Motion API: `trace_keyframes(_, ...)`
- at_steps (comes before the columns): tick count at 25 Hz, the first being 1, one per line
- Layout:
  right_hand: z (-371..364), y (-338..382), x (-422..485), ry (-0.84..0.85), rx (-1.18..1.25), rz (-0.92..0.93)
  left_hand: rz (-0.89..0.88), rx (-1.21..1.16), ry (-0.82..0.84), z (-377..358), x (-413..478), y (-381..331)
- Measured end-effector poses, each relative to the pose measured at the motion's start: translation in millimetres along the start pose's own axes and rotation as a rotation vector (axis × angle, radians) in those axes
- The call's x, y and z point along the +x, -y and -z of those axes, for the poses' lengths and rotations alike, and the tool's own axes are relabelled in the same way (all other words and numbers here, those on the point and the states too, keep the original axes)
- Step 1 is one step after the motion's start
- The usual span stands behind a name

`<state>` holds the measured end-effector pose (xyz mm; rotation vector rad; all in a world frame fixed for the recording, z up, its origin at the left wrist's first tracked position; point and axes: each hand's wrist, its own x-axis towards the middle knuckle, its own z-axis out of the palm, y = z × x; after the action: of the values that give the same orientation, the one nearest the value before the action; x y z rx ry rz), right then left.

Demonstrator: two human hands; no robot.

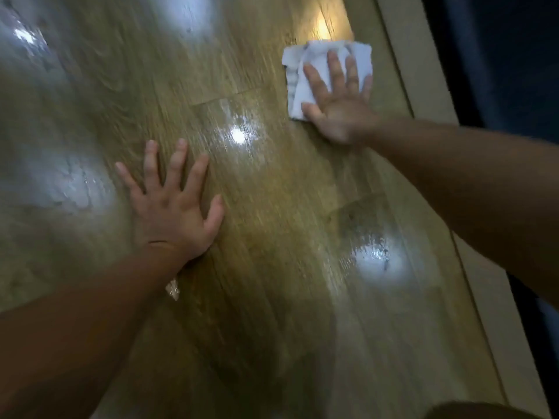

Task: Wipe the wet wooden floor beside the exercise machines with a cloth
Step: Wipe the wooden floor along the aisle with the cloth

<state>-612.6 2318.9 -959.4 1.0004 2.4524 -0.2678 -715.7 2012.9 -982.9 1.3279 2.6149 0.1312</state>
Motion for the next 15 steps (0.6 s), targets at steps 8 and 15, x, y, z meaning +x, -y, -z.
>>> trace_keyframes(8, -36.8, -51.0, -27.1, -0.218, 0.062, 0.054, 0.011, -0.007, -0.084, -6.7, -0.1, -2.2)
trace_keyframes(15, -186.9, -93.1, -316.1, -0.073, 0.053, 0.100, 0.022, 0.002, -0.082, -5.8, 1.7, -3.9)
